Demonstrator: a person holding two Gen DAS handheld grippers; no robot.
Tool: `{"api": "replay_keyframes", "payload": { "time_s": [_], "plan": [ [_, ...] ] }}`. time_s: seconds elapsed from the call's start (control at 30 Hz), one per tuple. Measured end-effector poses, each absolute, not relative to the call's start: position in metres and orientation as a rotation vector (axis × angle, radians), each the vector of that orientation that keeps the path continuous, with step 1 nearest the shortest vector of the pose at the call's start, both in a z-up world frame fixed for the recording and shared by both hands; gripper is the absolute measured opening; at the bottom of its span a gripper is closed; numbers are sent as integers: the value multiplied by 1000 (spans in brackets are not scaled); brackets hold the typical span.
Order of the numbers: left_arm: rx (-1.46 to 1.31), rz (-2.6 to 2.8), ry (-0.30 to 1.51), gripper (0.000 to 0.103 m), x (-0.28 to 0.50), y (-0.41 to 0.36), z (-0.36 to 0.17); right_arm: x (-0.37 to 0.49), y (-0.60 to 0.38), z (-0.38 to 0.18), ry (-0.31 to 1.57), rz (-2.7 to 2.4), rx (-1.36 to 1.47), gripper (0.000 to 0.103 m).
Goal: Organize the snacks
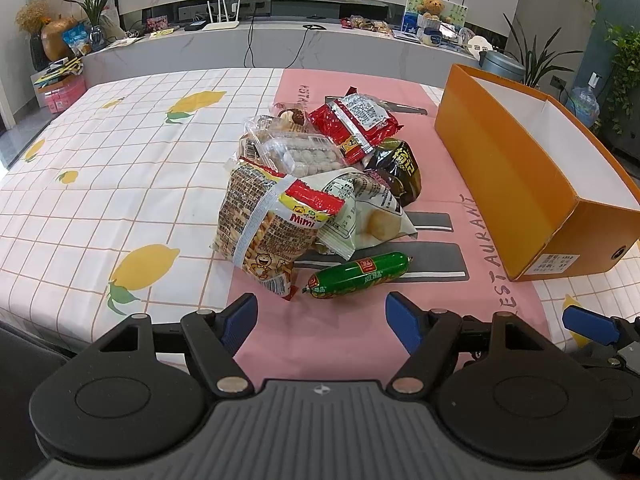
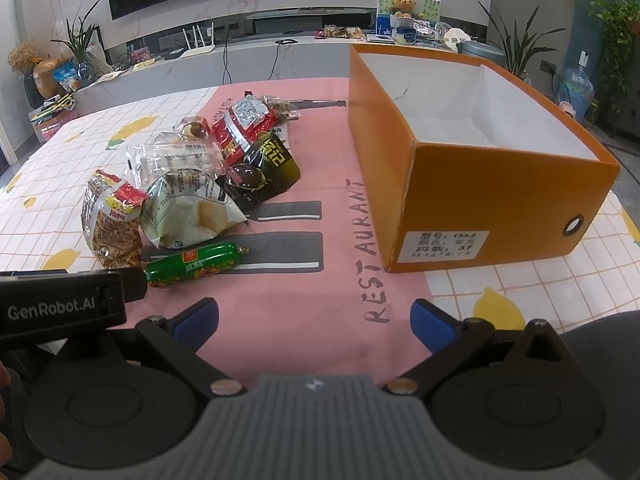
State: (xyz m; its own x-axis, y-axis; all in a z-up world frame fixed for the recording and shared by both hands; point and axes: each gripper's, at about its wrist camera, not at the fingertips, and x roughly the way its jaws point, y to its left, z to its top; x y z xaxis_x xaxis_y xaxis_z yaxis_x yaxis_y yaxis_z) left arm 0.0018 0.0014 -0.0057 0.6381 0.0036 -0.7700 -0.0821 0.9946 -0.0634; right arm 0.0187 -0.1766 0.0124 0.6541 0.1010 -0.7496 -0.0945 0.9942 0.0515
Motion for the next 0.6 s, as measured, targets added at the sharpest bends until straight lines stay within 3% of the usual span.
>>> {"api": "replay_keyframes", "payload": {
  "time_s": [0.6],
  "plan": [
    [-100,47,879,86,0,2,-7,18,-177,12,847,112,9,99]
  ]
}}
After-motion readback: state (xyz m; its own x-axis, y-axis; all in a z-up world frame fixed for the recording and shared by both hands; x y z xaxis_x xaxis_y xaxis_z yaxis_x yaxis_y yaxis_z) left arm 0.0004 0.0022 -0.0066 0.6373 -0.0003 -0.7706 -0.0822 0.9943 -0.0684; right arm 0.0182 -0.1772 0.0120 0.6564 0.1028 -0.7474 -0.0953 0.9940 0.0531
